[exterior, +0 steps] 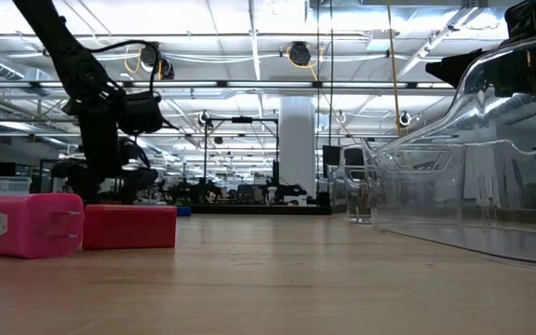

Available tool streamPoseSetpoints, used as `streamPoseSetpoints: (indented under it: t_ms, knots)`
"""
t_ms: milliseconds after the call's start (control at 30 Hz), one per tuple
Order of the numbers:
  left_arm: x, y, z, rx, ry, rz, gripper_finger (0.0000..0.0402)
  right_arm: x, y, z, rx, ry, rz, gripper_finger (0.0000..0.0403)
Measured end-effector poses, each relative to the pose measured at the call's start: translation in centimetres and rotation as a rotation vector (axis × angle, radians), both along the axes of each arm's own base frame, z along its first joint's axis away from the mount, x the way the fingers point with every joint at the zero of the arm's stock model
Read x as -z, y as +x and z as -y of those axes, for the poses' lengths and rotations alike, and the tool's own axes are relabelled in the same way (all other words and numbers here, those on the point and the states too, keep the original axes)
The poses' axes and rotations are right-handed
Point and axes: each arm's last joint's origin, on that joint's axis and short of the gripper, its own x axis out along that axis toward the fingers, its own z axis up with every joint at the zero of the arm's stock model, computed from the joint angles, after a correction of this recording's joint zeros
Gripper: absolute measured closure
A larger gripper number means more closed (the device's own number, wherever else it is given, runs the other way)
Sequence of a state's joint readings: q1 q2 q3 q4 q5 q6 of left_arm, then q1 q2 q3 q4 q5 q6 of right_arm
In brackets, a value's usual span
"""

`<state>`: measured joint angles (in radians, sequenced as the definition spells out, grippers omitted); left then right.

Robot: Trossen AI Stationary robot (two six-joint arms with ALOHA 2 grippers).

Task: Pick & Place Office items
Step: Put the top red charger adapter into the top transparent bin

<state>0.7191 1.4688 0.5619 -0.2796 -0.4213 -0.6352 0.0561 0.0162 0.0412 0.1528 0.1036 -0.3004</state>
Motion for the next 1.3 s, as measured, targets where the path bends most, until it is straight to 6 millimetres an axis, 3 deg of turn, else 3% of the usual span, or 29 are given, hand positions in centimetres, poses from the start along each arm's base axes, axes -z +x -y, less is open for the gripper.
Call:
streamPoseSetpoints:
  t_ms: [400, 733, 967, 1133, 1300]
  knots:
    - [0.6, 0.2, -0.2, 0.022, -0.012, -0.018, 0.0086, 0.0, 0.0, 0.0, 0.0, 0.0, 0.0, 0.019]
    - [0.7, 0.3, -0.1, 0.043, -0.032, -0.007, 0.0187, 0.0, 0.0, 0.0, 0.0, 0.0, 0.0, 0.019]
    - [0.7, 0.3, -0.1, 0.111, -0.039, -0.043, 0.0161, 0.0, 0.0, 0.0, 0.0, 0.0, 0.0, 0.019]
    - [-0.5, 0.0, 0.2, 0.158, -0.013, -0.032, 0.0167, 0.0, 0.0, 0.0, 0.0, 0.0, 0.0, 0.019]
    - [-3.5, 0.2, 1.1, 0.238, 0.076, 0.083, 0.019, 0.0, 0.0, 0.0, 0.001, 0.0, 0.0, 0.019]
